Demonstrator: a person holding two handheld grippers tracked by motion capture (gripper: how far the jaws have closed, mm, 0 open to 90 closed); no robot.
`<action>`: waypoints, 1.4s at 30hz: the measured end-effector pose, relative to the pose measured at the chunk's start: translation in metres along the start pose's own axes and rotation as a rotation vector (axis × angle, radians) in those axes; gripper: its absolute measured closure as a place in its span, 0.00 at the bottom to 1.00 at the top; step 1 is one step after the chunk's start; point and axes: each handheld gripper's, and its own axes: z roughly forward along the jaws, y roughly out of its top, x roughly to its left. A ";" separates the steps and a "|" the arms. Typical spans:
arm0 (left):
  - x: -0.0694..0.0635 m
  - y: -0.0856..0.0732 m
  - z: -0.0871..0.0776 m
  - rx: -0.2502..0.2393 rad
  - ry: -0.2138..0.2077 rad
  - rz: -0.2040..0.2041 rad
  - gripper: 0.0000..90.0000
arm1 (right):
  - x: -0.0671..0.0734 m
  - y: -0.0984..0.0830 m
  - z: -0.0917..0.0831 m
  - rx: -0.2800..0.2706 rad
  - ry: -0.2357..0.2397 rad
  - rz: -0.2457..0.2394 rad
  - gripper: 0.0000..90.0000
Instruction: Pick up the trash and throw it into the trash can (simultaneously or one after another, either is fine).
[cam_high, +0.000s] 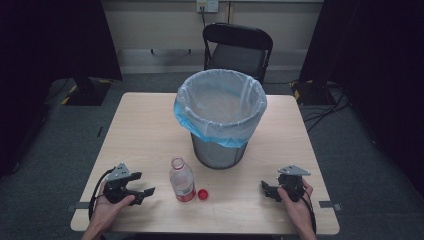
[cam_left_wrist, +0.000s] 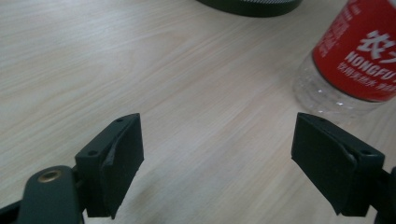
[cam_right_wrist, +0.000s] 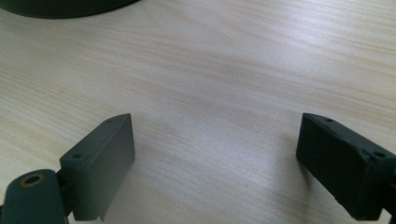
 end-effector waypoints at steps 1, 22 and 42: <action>-0.005 0.003 0.000 -0.010 -0.021 0.005 0.19 | 0.000 0.000 0.000 0.000 0.000 0.000 0.12; -0.050 0.023 0.019 -0.025 -0.204 0.117 0.18 | 0.000 0.000 0.000 0.000 0.000 0.000 0.12; -0.070 0.043 0.040 -0.063 -0.220 0.131 0.18 | 0.000 0.000 0.000 0.000 0.000 0.001 0.12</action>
